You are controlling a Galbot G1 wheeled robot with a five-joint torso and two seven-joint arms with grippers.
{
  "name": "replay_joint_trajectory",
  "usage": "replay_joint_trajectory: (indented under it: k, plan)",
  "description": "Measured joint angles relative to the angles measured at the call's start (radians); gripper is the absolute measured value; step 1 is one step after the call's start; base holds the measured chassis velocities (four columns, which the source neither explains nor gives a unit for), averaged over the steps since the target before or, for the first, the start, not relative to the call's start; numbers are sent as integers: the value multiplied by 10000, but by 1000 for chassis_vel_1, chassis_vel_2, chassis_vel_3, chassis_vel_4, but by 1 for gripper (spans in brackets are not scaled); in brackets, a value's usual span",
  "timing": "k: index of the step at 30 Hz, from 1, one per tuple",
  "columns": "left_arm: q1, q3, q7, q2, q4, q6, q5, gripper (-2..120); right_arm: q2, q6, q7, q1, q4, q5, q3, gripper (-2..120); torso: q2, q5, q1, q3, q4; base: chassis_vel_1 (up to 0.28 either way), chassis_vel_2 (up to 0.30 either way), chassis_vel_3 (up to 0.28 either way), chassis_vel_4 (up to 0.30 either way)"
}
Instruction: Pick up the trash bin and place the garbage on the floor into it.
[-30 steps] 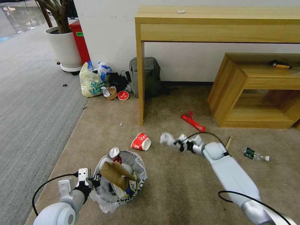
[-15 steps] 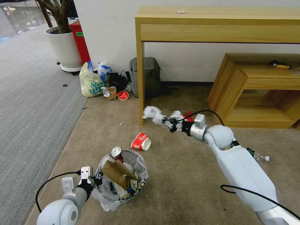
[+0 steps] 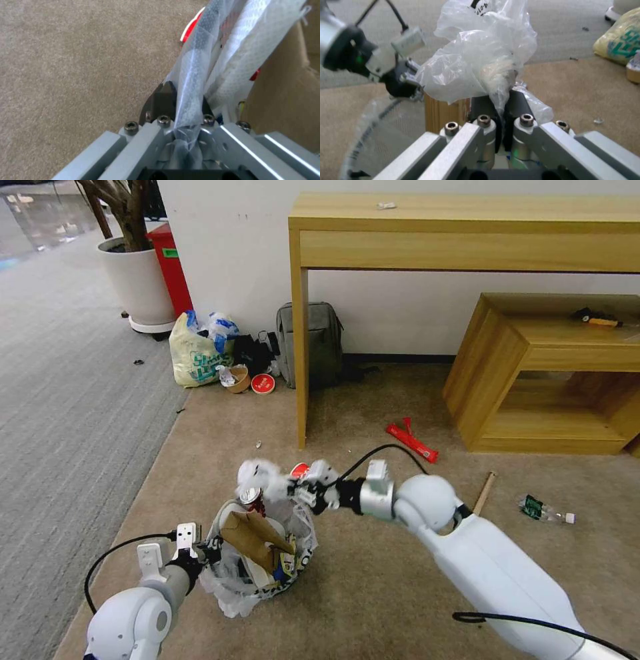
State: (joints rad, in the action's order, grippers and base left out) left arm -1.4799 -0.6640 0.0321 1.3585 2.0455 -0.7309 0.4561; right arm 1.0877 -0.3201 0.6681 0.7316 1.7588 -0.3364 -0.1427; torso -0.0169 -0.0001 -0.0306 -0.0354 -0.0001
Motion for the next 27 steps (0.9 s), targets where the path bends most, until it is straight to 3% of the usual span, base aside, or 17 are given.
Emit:
replay_joint_trajectory:
  k: [17,27]
  plan:
    - [92,-88,22,-113,-139,-46,76,0,-177,409,999,-173,-308,1366,-682,0,0,1,0,0,-1,0,0,0,0]
    - [56,-139,35,-29,-41,-49,59,0,-58,1217,1635,-663,-1173,2716,-1375,0,2,0,0,0,0,0,0,0,0]
